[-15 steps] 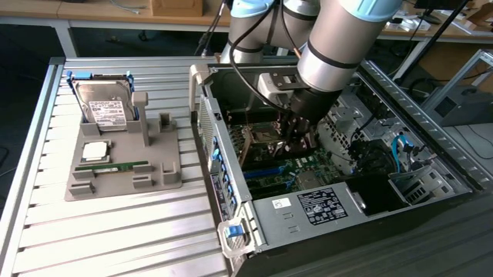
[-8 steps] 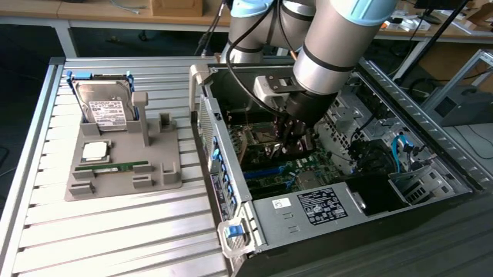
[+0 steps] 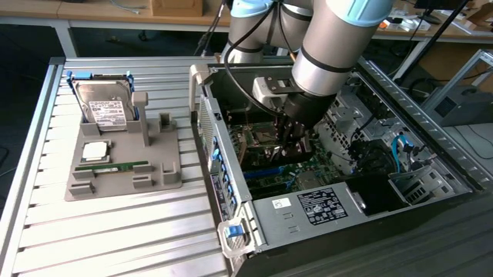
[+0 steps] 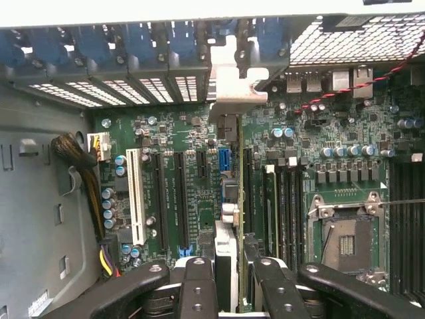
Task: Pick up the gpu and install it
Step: 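Insert the gpu into the slot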
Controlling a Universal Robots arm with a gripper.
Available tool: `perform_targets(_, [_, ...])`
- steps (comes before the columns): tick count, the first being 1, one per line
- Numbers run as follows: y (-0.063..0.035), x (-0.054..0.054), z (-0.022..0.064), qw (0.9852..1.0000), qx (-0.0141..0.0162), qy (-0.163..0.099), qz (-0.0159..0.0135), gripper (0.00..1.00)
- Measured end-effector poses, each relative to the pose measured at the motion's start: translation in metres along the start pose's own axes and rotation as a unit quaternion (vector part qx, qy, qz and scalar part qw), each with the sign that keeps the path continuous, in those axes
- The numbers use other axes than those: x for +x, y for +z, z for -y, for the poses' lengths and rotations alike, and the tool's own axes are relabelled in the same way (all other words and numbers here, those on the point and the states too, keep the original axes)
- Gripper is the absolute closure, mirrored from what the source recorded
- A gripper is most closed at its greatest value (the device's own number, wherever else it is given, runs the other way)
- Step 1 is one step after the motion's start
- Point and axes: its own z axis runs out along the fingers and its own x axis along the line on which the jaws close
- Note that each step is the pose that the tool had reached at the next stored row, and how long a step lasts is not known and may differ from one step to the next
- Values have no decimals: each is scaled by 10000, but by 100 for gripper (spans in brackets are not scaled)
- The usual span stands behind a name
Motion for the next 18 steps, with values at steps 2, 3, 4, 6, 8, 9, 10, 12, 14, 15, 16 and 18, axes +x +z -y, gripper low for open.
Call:
perform_targets(2, [3, 1, -4, 10000, 2, 3, -31, 73])
perform_targets(3, [4, 1, -6, 10000, 3, 3, -53, 73])
perform_targets(4, [5, 1, -8, 10000, 4, 3, -74, 73])
perform_targets(6, [9, 2, -16, 9999, 7, 3, -113, 73])
perform_targets(8, [31, 6, -59, 9999, 8, 3, -142, 73])
perform_targets(9, [37, 7, -70, 9999, 8, 3, -142, 73])
perform_targets(10, [44, 7, -82, 9999, 8, 3, -142, 73])
perform_targets(12, [59, 8, -104, 9999, 8, 3, -144, 73])
perform_targets(14, [74, 5, -115, 9999, 8, 3, -148, 73])
perform_targets(15, [85, 3, -124, 9999, 9, 3, -151, 73])
perform_targets(16, [91, -1, -131, 9999, 9, 3, -153, 73])
perform_targets(18, [104, -9, -148, 9999, 9, 3, -154, 73])
